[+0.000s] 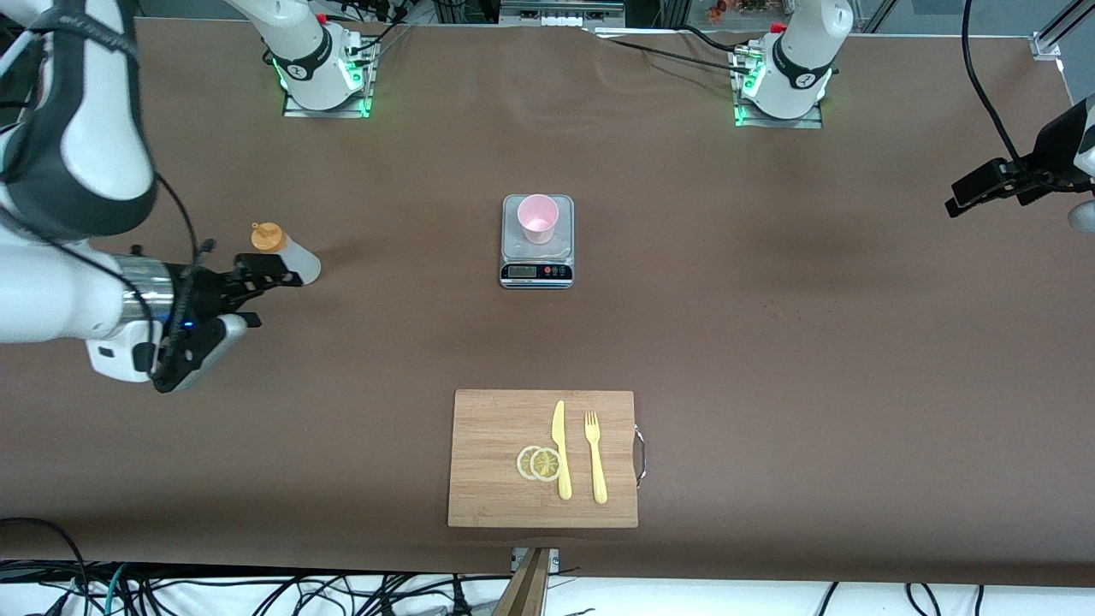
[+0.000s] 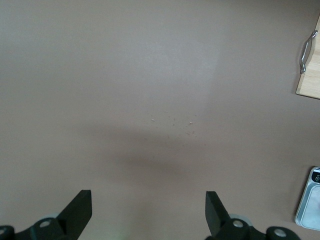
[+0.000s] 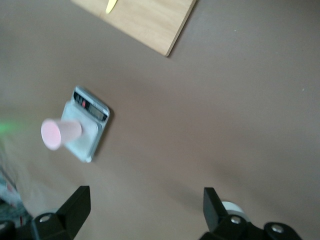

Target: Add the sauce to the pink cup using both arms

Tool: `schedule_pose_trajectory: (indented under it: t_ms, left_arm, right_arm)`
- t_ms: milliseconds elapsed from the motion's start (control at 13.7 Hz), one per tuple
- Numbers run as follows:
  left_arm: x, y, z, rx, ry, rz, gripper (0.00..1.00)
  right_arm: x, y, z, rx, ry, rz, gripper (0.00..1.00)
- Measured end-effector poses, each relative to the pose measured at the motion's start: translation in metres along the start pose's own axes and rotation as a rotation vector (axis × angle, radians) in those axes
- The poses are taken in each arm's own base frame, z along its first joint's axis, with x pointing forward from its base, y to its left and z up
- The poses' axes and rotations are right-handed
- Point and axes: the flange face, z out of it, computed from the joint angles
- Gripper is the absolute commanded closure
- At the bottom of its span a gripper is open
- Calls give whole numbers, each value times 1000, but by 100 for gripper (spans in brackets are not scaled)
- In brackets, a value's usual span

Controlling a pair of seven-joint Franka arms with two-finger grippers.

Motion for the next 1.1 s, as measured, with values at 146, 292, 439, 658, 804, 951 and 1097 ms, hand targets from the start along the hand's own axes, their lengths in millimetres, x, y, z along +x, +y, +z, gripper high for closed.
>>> schedule_pose_trajectory:
  t_ms: [146,292,439,658,804,951,1097]
  left_arm:
    - [0,0,0,0,0,0,0]
    - [0,0,0,0,0,0,0]
    - [0,0,0,0,-1,0,0]
    - [0,0,0,0,-1,1,0]
    - [0,1,0,0,-1,1,0]
    - [0,1,0,0,-1,1,0]
    - [0,1,0,0,-1,1,0]
  right_arm:
    - [0,-28,6,-30,7,107,0]
    - [-8,-34,5,-33,5,172,0]
    - [-19,-35,0,-35,6,227,0]
    - [-34,-30,-10,-86,19,242,0]
    - [-48,-5,-22,-122,28,162,0]
    - [-61,28,-33,-129,48,71,0]
    - [-66,45,-41,-142,75,47,0]
